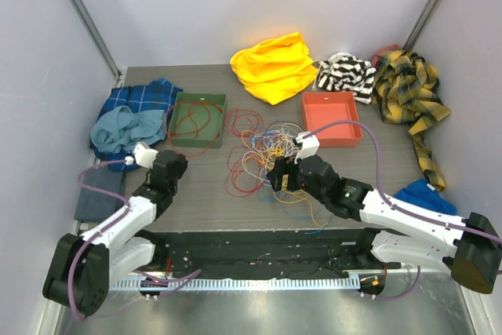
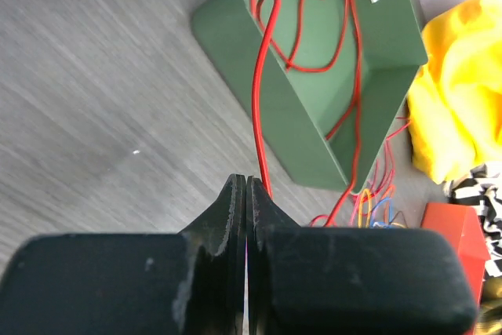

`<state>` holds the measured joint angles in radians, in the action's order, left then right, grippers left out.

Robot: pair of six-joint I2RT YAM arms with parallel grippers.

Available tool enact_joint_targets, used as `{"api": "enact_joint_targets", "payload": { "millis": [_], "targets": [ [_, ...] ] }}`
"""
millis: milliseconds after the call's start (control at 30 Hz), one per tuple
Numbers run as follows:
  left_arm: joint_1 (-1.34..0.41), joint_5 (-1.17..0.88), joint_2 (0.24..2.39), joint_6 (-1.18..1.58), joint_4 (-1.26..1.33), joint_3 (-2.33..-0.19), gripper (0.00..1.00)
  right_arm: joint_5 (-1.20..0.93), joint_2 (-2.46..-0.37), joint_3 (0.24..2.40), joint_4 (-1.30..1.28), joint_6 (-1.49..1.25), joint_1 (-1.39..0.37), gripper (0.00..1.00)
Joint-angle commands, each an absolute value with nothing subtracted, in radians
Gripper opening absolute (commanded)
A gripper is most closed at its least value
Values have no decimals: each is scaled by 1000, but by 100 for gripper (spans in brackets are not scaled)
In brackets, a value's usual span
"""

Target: Untangle the cables

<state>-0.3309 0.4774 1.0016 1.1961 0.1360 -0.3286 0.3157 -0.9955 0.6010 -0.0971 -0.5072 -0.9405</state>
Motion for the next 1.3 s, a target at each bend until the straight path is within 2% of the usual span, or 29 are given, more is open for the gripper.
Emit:
{"api": "enact_joint_targets", "payload": {
  "millis": [0,100,267,500,700,733,800,833,867,933,967,1000,1033,1067,1100,1167,1200,1267],
  "targets": [
    [-310,468,1020,1144,220,-402,0,331,-991,603,-57,-509,-943,83],
    [-308,436,1005,1123,173,-433,0,339,-979,598,-67,-511,-943,83],
    [-282,456,965,1089,242,-405,0,325,-982,578,-41,-517,-943,83],
    [-219,324,1208,1057,212,-645,0,328,-986,600,-52,-515,-942,83],
    [-207,221,1547,1036,46,-955,0,337,-965,597,-77,-512,-943,83],
    [-204,198,1602,1029,3,-1073,0,345,-959,597,-80,-511,-942,83],
    [-199,163,1758,974,-217,-1214,0,354,-950,595,-92,-502,-943,83],
    [-199,164,1813,948,-312,-1390,0,362,-945,595,-95,-499,-942,84],
    [-199,163,1865,880,-515,-1482,0,370,-943,597,-95,-496,-943,83],
    [-199,179,2014,809,-671,-1727,3,371,-936,597,-100,-488,-943,83],
    [-199,195,2057,757,-754,-1796,8,373,-936,598,-98,-486,-942,84],
    [-199,224,2086,724,-858,-1897,22,371,-939,598,-95,-485,-942,84],
    [-199,262,2118,704,-911,-1932,27,370,-940,601,-95,-482,-943,84],
    [-199,294,2118,690,-937,-1953,33,368,-943,600,-92,-483,-942,83],
    [-199,320,2111,655,-962,-1954,48,368,-945,601,-87,-482,-942,84],
    [-199,438,2056,647,-977,-1938,60,359,-948,601,-81,-482,-943,83],
    [-199,478,2025,637,-968,-1901,70,357,-948,601,-78,-483,-943,84],
    [-199,554,1955,629,-963,-1870,77,350,-948,600,-71,-483,-943,84]
  ]
}}
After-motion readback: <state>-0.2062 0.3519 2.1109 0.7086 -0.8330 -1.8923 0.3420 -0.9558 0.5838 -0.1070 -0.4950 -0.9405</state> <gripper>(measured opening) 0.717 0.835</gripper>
